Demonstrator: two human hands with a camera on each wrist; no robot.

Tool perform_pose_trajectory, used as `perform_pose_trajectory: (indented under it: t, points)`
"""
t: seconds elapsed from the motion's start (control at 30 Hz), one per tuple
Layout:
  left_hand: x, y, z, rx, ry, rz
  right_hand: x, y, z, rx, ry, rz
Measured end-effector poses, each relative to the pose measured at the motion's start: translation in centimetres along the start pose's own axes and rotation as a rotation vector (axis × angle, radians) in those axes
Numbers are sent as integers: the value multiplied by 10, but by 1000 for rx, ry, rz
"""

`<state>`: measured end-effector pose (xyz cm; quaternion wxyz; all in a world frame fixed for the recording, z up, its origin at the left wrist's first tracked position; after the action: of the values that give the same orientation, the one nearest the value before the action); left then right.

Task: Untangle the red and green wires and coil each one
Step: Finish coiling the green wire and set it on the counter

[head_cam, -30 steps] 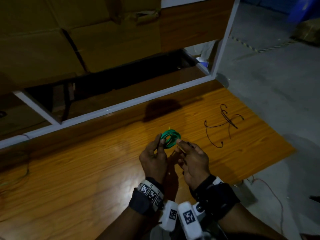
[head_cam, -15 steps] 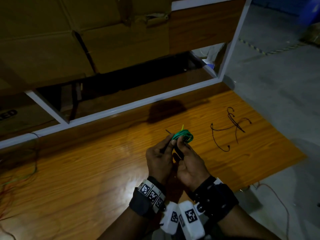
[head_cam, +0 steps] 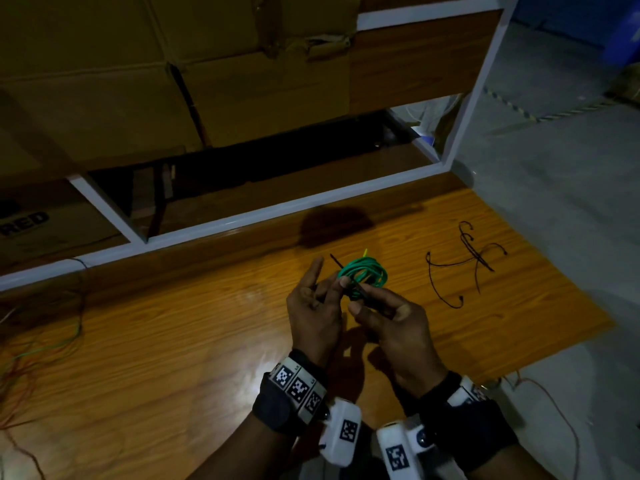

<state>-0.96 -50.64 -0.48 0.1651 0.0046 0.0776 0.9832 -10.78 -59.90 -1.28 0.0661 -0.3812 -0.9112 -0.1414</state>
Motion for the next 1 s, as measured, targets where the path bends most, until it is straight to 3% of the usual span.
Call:
perform_pose_trajectory:
  t: [0.17,0.37,0.6,1.0]
  points:
    - [1,-1,0,-51,5,37,15,-17,-11,374,-260,72]
    - [-1,-6,3,-65,37,32,24,-23,-16,431,-517,81]
    - [-7,-23,11,-165,73,-24,23,-6,-17,552,-653,93]
    - [-8,-58,32,-473,187,-256,26,30,-29,448,-714,158]
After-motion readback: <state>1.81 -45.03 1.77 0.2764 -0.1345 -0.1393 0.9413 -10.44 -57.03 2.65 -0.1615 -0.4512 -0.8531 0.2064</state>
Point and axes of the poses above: each hand's wrist, its own x-axis away from the middle knuckle, its own y-axis out of the palm, z = x × y, the point moved 1 cm from there along -x, towards the middle knuckle, and after that the axes turned 3 degrees about z, right-handed, at the moved point
